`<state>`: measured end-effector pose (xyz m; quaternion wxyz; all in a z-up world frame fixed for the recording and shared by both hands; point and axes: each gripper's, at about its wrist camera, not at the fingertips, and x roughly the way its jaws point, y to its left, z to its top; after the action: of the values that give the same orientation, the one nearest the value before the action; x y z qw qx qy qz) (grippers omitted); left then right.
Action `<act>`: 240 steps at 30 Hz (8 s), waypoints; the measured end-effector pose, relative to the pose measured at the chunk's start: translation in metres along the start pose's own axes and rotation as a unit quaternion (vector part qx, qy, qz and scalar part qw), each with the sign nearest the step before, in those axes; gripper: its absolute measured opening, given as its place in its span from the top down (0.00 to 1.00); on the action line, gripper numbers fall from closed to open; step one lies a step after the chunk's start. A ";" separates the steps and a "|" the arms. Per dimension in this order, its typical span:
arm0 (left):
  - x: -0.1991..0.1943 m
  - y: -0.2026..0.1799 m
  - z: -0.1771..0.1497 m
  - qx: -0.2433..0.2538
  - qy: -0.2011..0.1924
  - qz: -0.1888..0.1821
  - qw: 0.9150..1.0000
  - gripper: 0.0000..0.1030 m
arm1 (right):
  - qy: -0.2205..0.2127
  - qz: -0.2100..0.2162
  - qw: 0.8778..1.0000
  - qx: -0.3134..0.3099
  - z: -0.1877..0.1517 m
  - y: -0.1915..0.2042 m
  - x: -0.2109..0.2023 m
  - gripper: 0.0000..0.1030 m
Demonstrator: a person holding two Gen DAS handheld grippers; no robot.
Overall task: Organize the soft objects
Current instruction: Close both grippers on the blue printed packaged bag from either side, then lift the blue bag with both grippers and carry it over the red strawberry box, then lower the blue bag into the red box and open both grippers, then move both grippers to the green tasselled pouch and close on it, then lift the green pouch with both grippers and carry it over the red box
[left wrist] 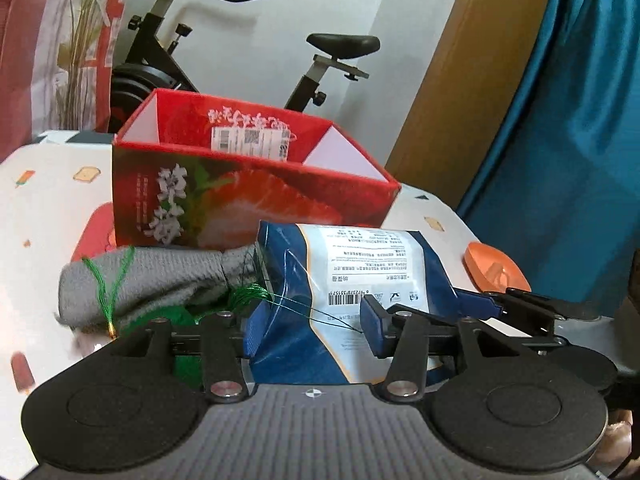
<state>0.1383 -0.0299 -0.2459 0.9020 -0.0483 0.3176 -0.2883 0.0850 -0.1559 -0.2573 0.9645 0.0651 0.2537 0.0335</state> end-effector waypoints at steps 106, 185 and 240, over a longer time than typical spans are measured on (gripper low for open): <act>0.058 0.072 0.156 0.083 -0.017 0.072 0.994 0.52 | 0.018 -0.046 0.998 0.027 0.154 -0.054 0.151 0.43; 0.031 0.099 -0.021 -0.190 0.047 -0.059 0.979 0.59 | 0.075 0.120 0.990 -0.026 -0.011 0.057 0.090 0.57; -0.043 0.054 0.017 -0.167 -0.061 -0.070 0.982 0.55 | -0.035 0.138 0.989 -0.040 0.035 0.057 0.012 0.64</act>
<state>0.1479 0.0366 -0.2241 0.8765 -0.2378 0.3012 -0.2907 0.1107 -0.1019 -0.2244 0.9609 0.0614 0.2068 0.1737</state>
